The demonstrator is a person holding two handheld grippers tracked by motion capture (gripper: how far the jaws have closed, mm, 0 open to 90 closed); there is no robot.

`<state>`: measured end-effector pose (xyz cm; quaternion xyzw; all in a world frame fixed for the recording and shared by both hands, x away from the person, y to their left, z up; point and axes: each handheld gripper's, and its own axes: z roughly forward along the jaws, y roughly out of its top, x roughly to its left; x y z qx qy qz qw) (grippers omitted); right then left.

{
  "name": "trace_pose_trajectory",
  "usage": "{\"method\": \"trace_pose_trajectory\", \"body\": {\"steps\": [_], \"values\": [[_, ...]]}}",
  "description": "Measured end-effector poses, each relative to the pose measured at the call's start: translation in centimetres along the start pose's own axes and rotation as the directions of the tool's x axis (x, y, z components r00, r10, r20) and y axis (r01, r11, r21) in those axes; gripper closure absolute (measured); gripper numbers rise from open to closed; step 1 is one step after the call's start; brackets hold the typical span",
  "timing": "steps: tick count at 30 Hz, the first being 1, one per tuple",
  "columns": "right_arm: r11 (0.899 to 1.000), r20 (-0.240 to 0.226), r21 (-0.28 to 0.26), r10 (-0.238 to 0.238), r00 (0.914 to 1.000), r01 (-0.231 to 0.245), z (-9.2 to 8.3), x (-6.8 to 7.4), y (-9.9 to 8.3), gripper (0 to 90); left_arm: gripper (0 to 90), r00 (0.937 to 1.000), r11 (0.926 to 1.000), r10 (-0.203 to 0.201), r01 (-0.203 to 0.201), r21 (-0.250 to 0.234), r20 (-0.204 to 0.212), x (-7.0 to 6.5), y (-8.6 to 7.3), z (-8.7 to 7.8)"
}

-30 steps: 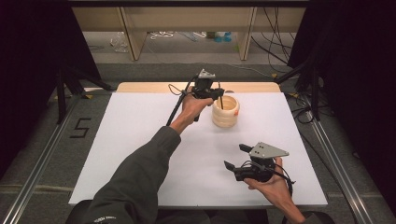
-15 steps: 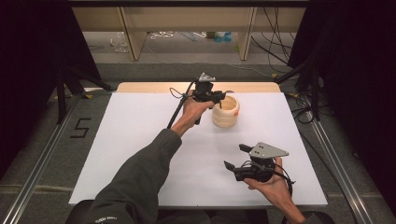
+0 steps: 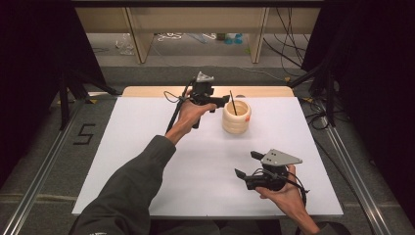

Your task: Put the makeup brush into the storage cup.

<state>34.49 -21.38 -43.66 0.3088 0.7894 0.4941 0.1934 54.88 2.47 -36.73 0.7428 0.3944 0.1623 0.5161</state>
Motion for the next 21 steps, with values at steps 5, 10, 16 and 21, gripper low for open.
{"method": "trace_pose_trajectory", "body": {"steps": [5,10,16,21], "values": [[1.000,0.005,-0.003,0.003,1.0000,-0.003,-0.1,0.0,0.0,17.8,24.8,0.9999,1.0000,-0.009,0.009,0.003,0.012,0.3,-0.5,-1.4],[1.000,0.013,-0.010,0.008,0.9999,-0.008,-0.2,-0.1,0.0,17.7,21.6,0.9991,0.9998,-0.015,0.016,-0.009,0.040,0.2,-1.3,-3.2],[0.999,0.014,-0.024,0.022,0.9997,-0.022,-0.2,-0.3,0.1,17.6,18.5,0.9976,0.9985,-0.032,0.034,-0.043,0.061,0.0,-2.4,-6.0],[0.999,0.018,-0.023,0.028,0.9995,-0.027,-0.2,-0.3,0.1,17.6,16.9,0.9973,0.9977,-0.019,0.023,-0.064,0.070,-0.3,-3.4,-7.9]]}}
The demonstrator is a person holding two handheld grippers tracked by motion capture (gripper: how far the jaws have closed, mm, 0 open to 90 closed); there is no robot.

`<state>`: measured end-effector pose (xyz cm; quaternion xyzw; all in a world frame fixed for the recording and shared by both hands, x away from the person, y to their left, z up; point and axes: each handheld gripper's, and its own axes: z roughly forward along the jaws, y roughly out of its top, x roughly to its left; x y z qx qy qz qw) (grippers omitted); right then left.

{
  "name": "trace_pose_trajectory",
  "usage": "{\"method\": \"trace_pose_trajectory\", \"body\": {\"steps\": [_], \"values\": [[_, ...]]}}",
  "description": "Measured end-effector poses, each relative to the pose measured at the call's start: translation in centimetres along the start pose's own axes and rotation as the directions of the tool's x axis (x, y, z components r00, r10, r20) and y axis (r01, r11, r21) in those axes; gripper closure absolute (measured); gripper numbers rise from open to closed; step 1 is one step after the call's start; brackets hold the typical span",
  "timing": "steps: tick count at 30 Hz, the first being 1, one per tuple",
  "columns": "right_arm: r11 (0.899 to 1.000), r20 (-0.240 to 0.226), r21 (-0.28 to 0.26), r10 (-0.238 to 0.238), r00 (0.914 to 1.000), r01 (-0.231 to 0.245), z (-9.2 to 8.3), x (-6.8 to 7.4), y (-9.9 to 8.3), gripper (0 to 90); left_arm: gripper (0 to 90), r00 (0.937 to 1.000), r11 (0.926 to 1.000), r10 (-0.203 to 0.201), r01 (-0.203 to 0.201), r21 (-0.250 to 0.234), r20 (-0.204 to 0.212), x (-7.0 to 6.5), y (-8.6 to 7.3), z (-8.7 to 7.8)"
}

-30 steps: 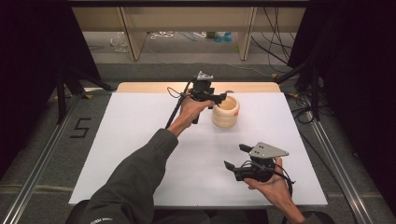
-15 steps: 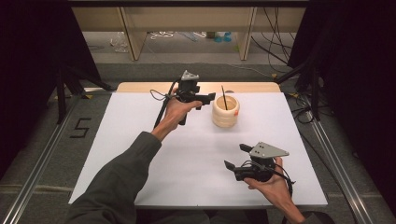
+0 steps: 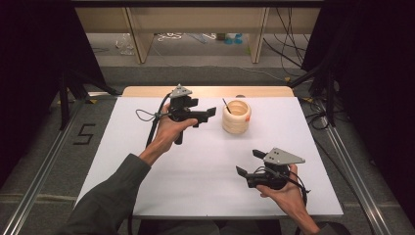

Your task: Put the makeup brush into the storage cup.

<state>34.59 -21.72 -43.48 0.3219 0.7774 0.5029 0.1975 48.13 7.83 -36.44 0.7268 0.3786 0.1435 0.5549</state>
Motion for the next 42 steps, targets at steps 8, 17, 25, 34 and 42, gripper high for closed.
{"method": "trace_pose_trajectory", "body": {"steps": [8,17,25,34,42], "values": [[1.000,0.002,-0.016,0.021,0.9998,-0.021,0.0,0.0,0.0,17.6,15.9,0.9997,0.9998,0.017,-0.017,-0.012,0.016,-0.9,-1.9,-2.8],[1.000,0.008,-0.006,0.020,0.9998,-0.019,-0.1,0.0,0.1,17.5,15.9,0.9995,0.9998,0.018,-0.018,-0.012,0.025,-1.4,-4.0,-4.1],[0.999,-0.007,-0.023,0.029,0.9996,-0.029,0.1,0.1,0.0,17.5,15.9,0.9988,0.9993,0.038,-0.038,0.004,0.030,-1.5,-5.2,-4.4],[0.998,-0.014,-0.039,0.045,0.9989,-0.045,0.1,0.1,0.0,17.5,15.8,0.9991,0.9997,0.025,-0.024,-0.008,0.036,-1.6,-5.9,-5.4],[0.998,-0.006,-0.049,0.045,0.9990,-0.046,-0.1,0.1,0.1,16.2,15.8,0.9991,0.9995,0.030,-0.029,-0.007,0.031,-1.5,-6.8,-6.3]]}}
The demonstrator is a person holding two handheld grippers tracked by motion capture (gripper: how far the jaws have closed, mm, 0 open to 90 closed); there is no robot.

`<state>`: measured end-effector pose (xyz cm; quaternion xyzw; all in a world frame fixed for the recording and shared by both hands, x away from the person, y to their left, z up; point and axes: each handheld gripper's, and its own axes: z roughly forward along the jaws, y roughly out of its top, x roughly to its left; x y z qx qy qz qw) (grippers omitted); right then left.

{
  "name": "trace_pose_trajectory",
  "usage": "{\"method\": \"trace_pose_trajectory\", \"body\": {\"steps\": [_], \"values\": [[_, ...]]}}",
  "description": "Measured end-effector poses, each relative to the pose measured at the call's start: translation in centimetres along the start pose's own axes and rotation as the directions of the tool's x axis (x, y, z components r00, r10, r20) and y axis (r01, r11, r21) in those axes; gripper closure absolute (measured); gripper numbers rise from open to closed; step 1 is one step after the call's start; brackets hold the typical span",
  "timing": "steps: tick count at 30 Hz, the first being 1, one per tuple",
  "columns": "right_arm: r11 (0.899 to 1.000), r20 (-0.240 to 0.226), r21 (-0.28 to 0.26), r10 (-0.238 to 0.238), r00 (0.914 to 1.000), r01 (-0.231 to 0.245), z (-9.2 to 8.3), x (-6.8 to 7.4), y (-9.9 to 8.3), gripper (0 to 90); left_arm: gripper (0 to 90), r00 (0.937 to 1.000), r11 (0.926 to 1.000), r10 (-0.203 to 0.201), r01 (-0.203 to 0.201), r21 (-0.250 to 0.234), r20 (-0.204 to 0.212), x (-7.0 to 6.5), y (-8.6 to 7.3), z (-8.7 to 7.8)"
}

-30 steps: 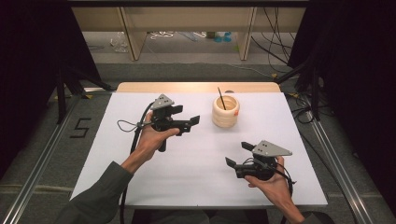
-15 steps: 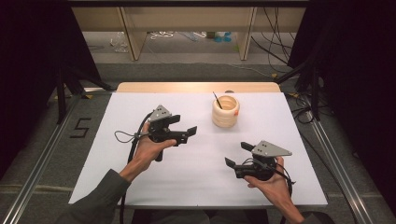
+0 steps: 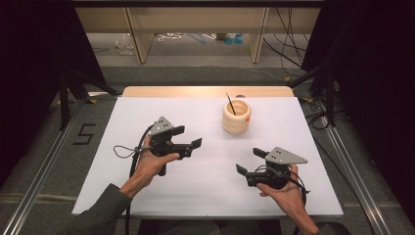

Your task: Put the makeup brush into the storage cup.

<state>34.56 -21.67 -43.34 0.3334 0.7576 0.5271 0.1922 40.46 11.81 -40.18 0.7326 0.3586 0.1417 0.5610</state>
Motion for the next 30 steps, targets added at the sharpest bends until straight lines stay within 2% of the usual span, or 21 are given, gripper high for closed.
{"method": "trace_pose_trajectory", "body": {"steps": [1,2,3,7,8,9,10,13,15,17,20,22,23,24,26,28,30], "values": [[1.000,-0.001,-0.003,0.004,1.0000,-0.004,0.0,0.0,0.0,16.2,15.8,0.9999,0.9999,-0.011,0.011,0.002,0.000,-0.1,-0.1,-0.1],[1.000,-0.001,-0.002,0.004,1.0000,-0.004,-0.1,0.0,0.0,16.2,15.8,1.0000,1.0000,0.006,-0.006,0.000,-0.001,0.0,-0.2,-0.2],[1.000,0.002,-0.004,0.000,1.0000,0.000,-0.1,0.0,0.1,16.1,15.8,1.0000,1.0000,-0.007,0.007,-0.001,-0.001,-0.1,-0.3,-0.3],[1.000,0.000,0.010,0.003,1.0000,-0.003,-0.2,0.1,0.1,16.1,15.8,1.0000,0.9999,0.009,-0.009,-0.005,-0.004,-0.2,-0.6,-0.8],[1.000,-0.003,-0.012,0.006,1.0000,-0.006,-0.1,0.1,0.0,16.1,15.8,1.0000,1.0000,-0.001,0.001,-0.007,-0.004,-0.3,-0.7,-0.9],[1.000,-0.003,-0.012,0.007,1.0000,-0.007,-0.1,0.1,0.0,16.1,15.8,0.9999,0.9999,0.009,-0.009,-0.010,-0.006,-0.2,-0.8,-1.0],[1.000,-0.002,-0.013,0.008,1.0000,-0.008,-0.1,0.1,0.0,16.1,15.8,0.9999,0.9999,-0.001,0.001,-0.011,-0.011,-0.3,-0.9,-1.1],[1.000,-0.005,-0.015,0.010,0.9999,-0.010,-0.1,0.1,0.0,16.1,15.9,0.9999,0.9999,0.002,-0.002,-0.010,-0.011,-0.5,-1.4,-1.4],[1.000,-0.002,0.002,0.003,1.0000,-0.003,-0.2,0.1,0.1,16.1,15.8,0.9999,0.9999,0.009,-0.009,-0.006,-0.007,-0.7,-1.7,-1.5],[1.000,-0.001,-0.025,0.005,1.0000,-0.005,0.0,0.2,0.1,16.1,15.8,0.9998,0.9998,0.021,-0.021,-0.008,-0.005,-0.7,-1.7,-1.8],[0.999,-0.013,-0.045,0.013,0.9998,-0.014,0.0,0.2,0.0,16.1,15.8,0.9998,0.9997,0.018,-0.018,-0.016,-0.001,-0.9,-1.9,-2.1],[0.999,-0.007,-0.030,0.015,0.9999,-0.015,-0.2,0.1,0.1,16.1,15.8,0.9997,0.9997,0.023,-0.023,-0.013,-0.008,-0.9,-2.2,-2.3],[0.999,-0.014,-0.045,0.017,0.9998,-0.018,-0.2,0.1,0.1,16.1,15.8,0.9991,0.9991,0.041,-0.041,-0.009,-0.011,-0.9,-2.3,-2.4],[0.998,-0.016,-0.054,0.019,0.9997,-0.020,-0.1,0.1,0.1,16.1,15.8,0.9990,0.9991,0.043,-0.043,-0.006,-0.014,-0.9,-2.4,-2.5],[0.998,-0.011,-0.062,0.031,0.9995,-0.031,-0.2,0.1,0.1,16.1,15.8,0.9989,0.9990,0.044,-0.045,-0.004,-0.018,-0.8,-2.6,-2.7],[0.998,0.003,-0.053,0.023,0.9997,-0.023,-0.4,0.0,0.2,16.1,15.8,0.9991,0.9993,0.037,-0.037,-0.003,-0.022,-0.7,-2.8,-2.9],[0.997,-0.010,-0.070,0.033,0.9994,-0.034,-0.3,0.1,0.1,16.1,15.8,0.9991,0.9995,0.032,-0.032,-0.007,-0.027,-0.7,-2.9,-3.1]]}}
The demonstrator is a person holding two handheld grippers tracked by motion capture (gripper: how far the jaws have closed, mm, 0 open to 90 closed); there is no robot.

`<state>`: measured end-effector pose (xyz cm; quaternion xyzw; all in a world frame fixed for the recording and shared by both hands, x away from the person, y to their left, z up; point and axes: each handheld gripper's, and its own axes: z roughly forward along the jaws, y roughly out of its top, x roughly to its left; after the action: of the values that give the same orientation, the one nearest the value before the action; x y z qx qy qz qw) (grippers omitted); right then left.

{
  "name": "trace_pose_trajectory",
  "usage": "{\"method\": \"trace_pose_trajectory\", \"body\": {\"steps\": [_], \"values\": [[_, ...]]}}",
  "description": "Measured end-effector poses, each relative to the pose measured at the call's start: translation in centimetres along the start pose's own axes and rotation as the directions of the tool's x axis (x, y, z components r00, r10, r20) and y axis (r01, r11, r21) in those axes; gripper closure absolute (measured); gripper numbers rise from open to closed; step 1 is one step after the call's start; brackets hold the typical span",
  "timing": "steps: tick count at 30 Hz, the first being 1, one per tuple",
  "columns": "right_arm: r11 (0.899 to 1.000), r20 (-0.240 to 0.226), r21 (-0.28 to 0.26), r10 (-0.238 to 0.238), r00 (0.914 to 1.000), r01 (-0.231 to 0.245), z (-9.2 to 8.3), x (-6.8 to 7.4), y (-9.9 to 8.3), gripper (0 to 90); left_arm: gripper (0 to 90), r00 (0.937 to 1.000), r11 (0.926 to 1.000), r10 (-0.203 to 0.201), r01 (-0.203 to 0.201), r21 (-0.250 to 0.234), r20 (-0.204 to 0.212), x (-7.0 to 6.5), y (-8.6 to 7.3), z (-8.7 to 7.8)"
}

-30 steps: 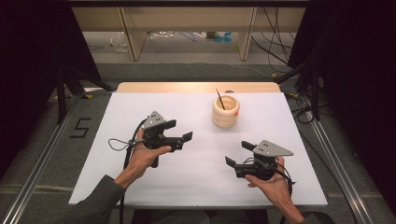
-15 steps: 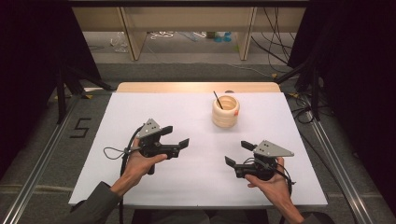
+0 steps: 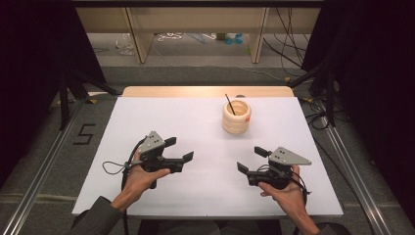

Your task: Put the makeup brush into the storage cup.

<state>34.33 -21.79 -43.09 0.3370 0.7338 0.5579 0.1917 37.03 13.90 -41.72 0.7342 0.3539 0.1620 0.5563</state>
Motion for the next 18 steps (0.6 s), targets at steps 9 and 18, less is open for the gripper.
{"method": "trace_pose_trajectory", "body": {"steps": [9,18], "values": [[1.000,0.010,0.015,-0.004,0.9999,0.004,-0.2,0.1,0.0,16.1,15.8,0.9997,0.9997,0.022,-0.022,0.008,-0.008,-0.2,-0.8,-0.5],[1.000,0.003,0.008,0.003,1.0000,-0.003,-0.2,0.1,0.0,16.0,15.9,0.9999,0.9997,0.012,-0.012,0.023,-0.005,-0.8,-1.6,-0.9]]}}
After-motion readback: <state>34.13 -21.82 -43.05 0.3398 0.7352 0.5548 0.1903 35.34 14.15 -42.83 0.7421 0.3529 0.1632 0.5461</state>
